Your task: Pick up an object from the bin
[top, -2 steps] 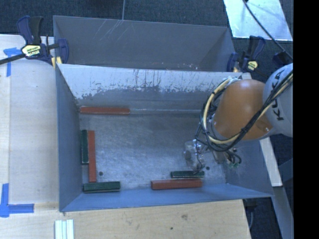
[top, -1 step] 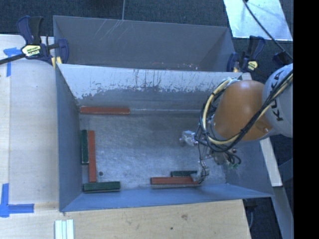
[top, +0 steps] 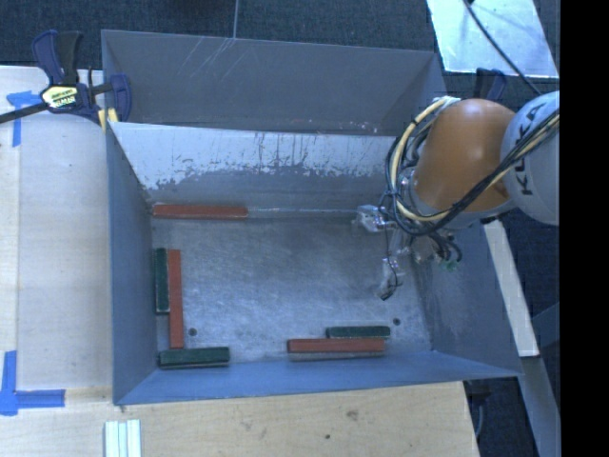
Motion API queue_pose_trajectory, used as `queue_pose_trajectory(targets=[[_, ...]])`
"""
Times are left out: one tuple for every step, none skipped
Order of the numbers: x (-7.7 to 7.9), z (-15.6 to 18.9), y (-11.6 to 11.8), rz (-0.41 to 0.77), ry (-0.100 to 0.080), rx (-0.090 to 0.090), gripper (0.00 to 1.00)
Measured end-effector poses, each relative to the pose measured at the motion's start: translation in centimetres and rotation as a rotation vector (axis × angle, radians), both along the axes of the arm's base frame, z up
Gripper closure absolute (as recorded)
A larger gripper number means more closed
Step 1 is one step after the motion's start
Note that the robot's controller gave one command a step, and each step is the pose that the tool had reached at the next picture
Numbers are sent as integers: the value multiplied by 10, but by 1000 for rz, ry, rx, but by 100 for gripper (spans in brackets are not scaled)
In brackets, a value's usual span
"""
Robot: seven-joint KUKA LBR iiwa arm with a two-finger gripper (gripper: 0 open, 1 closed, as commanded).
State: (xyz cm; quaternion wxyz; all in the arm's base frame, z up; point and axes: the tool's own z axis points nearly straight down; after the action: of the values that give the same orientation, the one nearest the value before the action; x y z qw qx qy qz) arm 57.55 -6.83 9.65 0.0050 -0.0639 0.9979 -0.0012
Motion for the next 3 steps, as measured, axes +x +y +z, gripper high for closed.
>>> queue_pose_trajectory(targets=[[0,-27,-89,104,6,-2,0],[-29,73,-88,66,-1,-2,0],[-82,-30,-31,-57,16,5,0]])
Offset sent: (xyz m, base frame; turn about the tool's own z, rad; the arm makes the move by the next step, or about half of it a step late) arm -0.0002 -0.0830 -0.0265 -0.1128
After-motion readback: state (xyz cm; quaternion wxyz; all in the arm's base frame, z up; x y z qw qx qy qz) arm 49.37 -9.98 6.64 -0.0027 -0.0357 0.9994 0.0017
